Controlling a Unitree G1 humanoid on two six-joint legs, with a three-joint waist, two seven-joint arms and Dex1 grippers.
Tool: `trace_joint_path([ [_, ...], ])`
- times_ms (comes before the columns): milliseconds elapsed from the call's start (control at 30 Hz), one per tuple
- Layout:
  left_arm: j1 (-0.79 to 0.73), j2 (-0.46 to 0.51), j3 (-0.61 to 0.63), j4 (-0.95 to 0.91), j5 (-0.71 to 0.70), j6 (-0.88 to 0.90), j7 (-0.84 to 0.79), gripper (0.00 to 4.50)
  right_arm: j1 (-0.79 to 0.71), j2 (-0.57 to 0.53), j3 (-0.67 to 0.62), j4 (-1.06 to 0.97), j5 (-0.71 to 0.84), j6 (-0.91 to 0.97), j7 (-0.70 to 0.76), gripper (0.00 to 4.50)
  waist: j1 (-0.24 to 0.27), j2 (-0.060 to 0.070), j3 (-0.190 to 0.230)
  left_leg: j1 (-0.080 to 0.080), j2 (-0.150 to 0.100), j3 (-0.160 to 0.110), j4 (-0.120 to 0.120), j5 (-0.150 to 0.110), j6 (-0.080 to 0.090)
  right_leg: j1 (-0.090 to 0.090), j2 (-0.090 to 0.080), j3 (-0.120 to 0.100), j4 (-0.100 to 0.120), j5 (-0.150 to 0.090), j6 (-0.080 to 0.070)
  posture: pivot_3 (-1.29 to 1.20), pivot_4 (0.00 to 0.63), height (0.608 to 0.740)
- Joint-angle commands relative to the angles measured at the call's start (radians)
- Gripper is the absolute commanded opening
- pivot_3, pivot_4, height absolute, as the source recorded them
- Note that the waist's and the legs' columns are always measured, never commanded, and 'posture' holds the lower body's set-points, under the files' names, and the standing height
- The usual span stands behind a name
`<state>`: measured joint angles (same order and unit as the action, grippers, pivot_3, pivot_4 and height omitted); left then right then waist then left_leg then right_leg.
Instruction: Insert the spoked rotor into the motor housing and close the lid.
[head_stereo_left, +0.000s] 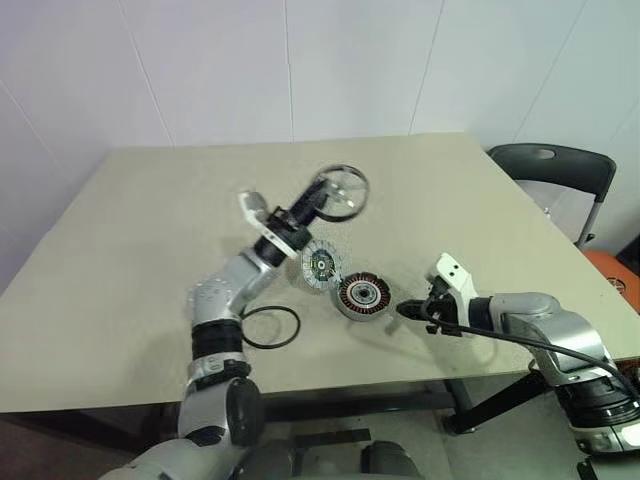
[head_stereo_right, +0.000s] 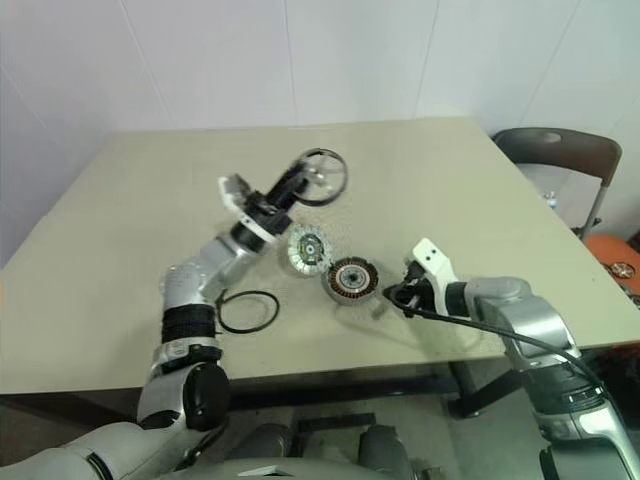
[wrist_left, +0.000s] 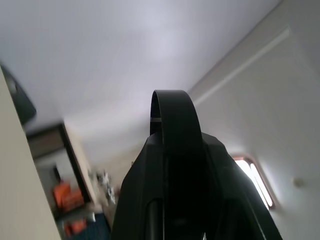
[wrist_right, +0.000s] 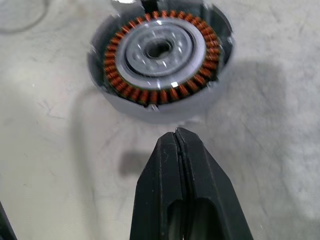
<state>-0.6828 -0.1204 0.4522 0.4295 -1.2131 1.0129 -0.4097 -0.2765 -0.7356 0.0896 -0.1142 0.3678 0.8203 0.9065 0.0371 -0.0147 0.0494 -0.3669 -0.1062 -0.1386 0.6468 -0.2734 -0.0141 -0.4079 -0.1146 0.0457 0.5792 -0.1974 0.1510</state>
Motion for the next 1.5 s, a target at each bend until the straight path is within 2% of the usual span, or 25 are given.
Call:
trace_joint_path([
  [33,0.01,-0.024,-0.068,0.058,0.074,-0.004,0.007,0.52,-0.006,-0.015,-0.039,-0.032,0.011,-0.001,-0.009,0.0,0.0,0.0,0.0,0.0,0.0,0.0,0.0,0.0,0.0,0.0,0.0,0.0,0.0,0.0,0.0,0.0,0.0,0.74],
  [333,0.02,0.026,-0.092,0.195,0.188,-0.014,-0.003,0.52,0.009,-0.022,-0.048,-0.037,0.009,0.001,-0.022,0.0,0.002,0.0,0.0,-0.001,0.0,0.0,0.0,0.0,0.0,0.0,0.0,0.0,0.0,0.0,0.0,0.0,0.0,0.74],
  [600,0.051,0.019,-0.125,0.163,0.223,0.066,-0.017,0.52,-0.006,-0.017,-0.036,-0.018,-0.001,-0.006,-0.026,0.0,0.003,0.0,0.0,-0.001,0.0,0.0,0.0,0.0,0.0,0.0,0.0,0.0,0.0,0.0,0.0,0.0,0.0,0.74],
  [867,0.036,0.009,-0.084,0.068,0.141,0.177,-0.02,0.52,-0.003,-0.012,-0.03,-0.013,-0.005,-0.01,-0.032,0.0,0.003,0.0,0.0,-0.001,0.0,-0.001,0.0,0.0,0.0,0.0,-0.001,0.0,0.0,0.0,0.0,0.0,0.0,0.74],
  [1500,0.04,0.053,-0.089,0.074,0.185,0.226,-0.012,0.52,-0.013,0.0,-0.022,0.008,-0.02,-0.02,-0.041,0.0,0.003,0.0,0.0,0.0,0.0,-0.001,0.001,0.0,0.0,0.0,-0.001,0.0,0.001,0.0,0.0,0.0,0.0,0.74],
])
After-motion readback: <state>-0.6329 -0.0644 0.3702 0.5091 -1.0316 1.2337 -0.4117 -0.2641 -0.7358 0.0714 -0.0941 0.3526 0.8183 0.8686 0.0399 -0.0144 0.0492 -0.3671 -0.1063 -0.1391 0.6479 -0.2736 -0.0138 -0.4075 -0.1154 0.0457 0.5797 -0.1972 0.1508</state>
